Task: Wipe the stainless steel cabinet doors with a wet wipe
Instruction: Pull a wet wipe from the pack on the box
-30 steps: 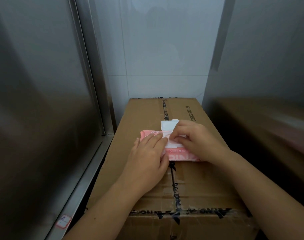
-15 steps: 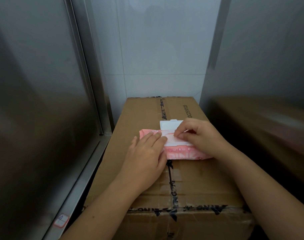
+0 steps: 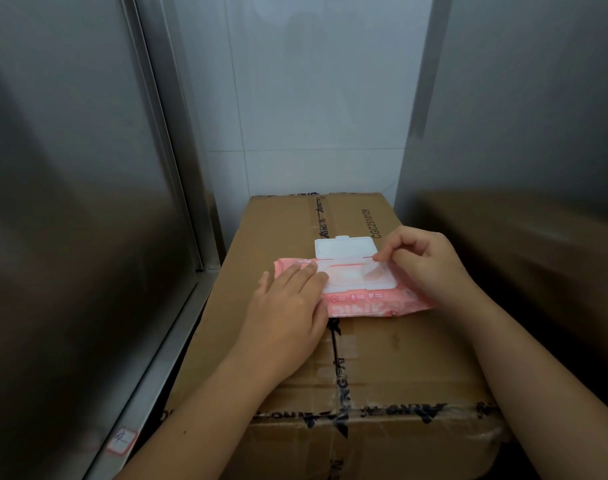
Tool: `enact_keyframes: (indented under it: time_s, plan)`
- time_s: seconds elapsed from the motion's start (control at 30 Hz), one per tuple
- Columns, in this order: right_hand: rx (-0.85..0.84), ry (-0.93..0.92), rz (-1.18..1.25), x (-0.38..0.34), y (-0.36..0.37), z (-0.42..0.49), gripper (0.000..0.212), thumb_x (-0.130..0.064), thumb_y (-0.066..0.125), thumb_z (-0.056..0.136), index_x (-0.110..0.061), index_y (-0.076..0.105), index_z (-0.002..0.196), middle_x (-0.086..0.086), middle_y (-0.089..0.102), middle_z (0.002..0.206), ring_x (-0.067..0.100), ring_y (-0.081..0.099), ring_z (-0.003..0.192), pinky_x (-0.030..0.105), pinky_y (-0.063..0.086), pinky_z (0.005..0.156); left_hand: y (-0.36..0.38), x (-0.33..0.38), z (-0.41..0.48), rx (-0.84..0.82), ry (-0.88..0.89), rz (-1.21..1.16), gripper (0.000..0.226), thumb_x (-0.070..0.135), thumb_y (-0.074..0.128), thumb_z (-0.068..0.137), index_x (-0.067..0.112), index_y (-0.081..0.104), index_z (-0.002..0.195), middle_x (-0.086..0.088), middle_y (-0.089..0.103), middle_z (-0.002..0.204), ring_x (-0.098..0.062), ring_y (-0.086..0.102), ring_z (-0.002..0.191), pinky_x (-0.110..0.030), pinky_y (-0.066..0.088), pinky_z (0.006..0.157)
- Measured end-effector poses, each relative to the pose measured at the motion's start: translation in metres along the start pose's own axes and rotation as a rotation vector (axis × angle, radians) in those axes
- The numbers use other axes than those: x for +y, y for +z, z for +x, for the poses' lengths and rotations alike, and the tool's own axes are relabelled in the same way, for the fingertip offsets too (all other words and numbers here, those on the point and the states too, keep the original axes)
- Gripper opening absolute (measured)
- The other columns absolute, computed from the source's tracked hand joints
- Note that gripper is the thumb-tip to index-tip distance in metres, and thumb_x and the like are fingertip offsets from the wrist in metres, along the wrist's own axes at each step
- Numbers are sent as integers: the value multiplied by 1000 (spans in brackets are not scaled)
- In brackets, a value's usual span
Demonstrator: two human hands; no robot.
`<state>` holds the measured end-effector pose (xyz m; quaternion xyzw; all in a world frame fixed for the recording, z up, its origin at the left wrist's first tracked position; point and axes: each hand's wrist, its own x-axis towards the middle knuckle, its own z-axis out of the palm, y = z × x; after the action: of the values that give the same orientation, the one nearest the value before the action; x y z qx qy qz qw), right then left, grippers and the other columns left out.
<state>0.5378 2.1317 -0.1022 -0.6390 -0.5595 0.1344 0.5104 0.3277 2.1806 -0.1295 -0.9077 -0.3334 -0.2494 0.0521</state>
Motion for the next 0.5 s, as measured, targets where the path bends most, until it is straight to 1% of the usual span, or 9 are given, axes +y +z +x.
enact_keyframes:
  time_s: [0.1,0.2,0.23,0.27,0.33,0.37,0.4,0.47,0.5]
  plan:
    - [-21,17,-8,-5,-1,-2,38,10,44,82,-17,62,62,-2,64,71,20,61,84,34,49,81,-1,1,1,-6,-5,-21,34,28,48,83,16,69,106,-3,68,113,-22,65,104,-52,49,84]
    - [-120,-17,-144,-13,-1,-5,26,2,51,86,-16,63,70,-4,63,75,3,57,76,10,42,64,-2,2,1,-55,-18,-17,41,31,37,84,16,69,105,-3,68,112,-21,65,103,-51,50,83]
    - [-143,-45,-196,-15,-1,-5,21,-4,56,87,-18,63,73,-7,63,78,0,56,76,7,41,64,-1,1,1,-59,-18,-29,42,31,37,85,15,69,108,-4,68,115,-22,64,105,-51,48,86]
    - [-160,-76,-247,-16,0,-5,15,-9,60,87,-19,63,76,-7,63,80,2,56,79,8,42,67,-2,2,0,-66,-20,-48,42,31,38,87,15,68,112,-4,66,119,-23,62,110,-51,46,90]
    - [-179,-116,-332,-15,2,-3,8,-16,67,85,-19,63,78,-3,62,82,9,56,81,17,44,72,-6,4,1,-90,-20,-87,41,31,38,94,17,60,126,-1,55,135,-21,50,125,-48,34,104]
    - [-177,-130,-370,-13,3,-3,6,-18,68,84,-18,64,79,-2,62,81,10,55,80,19,43,72,-5,3,2,-90,-28,-90,42,31,37,97,18,54,132,1,48,141,-18,43,132,-46,27,109]
    - [-168,-146,-410,-12,3,-2,5,-19,69,83,-18,65,80,-3,61,80,9,53,80,19,41,70,-5,3,1,-88,-35,-86,42,31,36,97,19,53,134,2,47,143,-17,41,133,-45,25,110]
    - [-161,-170,-484,-12,5,-1,5,-20,69,83,-19,65,80,-4,58,79,8,49,79,17,37,67,-10,5,2,-85,-25,-66,44,32,35,92,18,61,124,-1,57,133,-19,52,123,-47,36,103]
    - [-170,-178,-514,-12,5,-1,5,-21,68,83,-20,64,80,-4,56,79,8,47,79,17,36,67,-12,6,2,-85,-27,-69,43,32,36,92,18,61,125,-1,57,133,-19,52,123,-47,36,103]
